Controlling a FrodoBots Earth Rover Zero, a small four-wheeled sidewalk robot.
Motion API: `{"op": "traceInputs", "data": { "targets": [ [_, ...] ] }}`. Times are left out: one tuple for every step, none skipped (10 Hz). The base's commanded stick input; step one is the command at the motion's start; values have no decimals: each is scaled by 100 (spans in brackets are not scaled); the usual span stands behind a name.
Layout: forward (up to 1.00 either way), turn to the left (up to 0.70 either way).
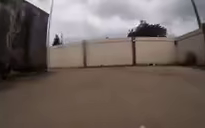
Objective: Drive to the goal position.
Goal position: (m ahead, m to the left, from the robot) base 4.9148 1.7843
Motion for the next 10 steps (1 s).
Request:
{"op": "traceInputs", "data": {
  "targets": [
    [100, 0],
    [100, 0],
    [100, 0],
    [100, 0],
    [100, 16],
    [100, 27],
    [100, 27],
    [100, 18],
    [100, 3],
    [100, 0]
  ]
}}
